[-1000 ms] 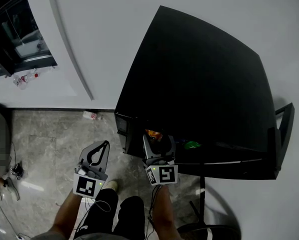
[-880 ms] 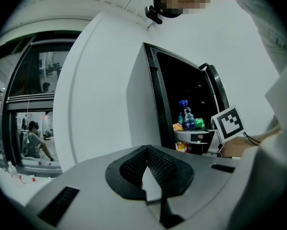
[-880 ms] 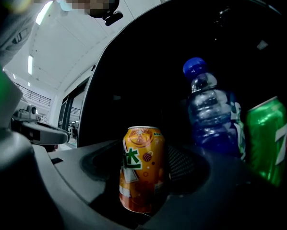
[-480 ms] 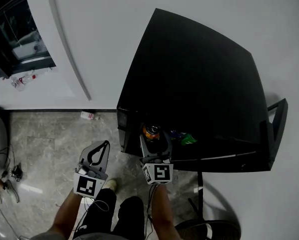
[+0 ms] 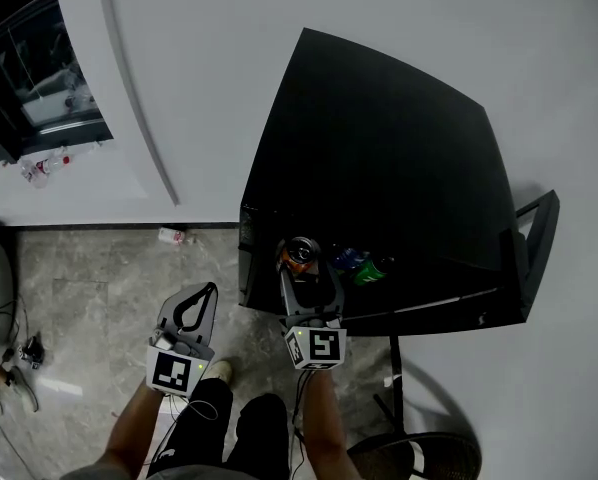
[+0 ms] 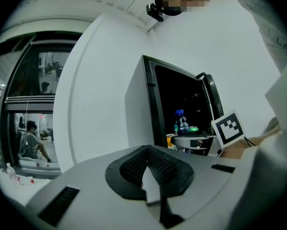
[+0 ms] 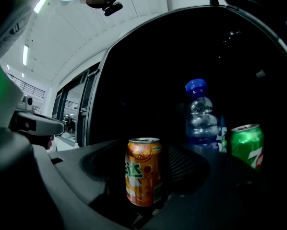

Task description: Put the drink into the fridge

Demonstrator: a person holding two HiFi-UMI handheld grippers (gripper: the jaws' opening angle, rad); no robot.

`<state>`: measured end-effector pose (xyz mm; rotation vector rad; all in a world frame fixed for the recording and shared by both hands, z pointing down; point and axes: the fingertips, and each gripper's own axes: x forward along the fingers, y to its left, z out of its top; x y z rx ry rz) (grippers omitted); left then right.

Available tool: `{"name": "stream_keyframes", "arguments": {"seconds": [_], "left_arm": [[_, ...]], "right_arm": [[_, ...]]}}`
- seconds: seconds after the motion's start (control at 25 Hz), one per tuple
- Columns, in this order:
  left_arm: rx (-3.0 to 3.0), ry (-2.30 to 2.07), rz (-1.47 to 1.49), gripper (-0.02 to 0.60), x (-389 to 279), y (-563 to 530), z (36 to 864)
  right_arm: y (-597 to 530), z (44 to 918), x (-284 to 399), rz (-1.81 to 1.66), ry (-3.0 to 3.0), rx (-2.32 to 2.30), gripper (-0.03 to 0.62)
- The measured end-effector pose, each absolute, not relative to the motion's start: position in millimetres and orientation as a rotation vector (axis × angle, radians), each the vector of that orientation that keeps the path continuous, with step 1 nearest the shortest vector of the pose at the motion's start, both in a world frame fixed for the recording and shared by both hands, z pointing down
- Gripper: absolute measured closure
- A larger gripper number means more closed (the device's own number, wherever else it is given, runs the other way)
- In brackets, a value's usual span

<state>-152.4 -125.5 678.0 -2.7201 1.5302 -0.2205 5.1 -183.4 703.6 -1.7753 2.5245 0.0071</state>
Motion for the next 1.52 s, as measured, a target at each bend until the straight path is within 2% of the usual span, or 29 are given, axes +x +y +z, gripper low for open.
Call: {"name": "stream_keyframes", "arguments": {"seconds": [0.56,0.8,1.52], "left_arm": [[-2.785,1.41,-0.193,0.577,-121,-108,598],[-2.808,1.363,-0.179,0.577,-104,-97,552],[-2.815,1.273,-0.163,0.577,-73,-60,444]], "right_arm": [[-134,628,34,-0.036,2.561,-1.858,0.298],[-114,578,52,-0.06,2.538,-1.886,0.317],[-53,470,84,-0.122,2.483,-1.959,0.458]]}}
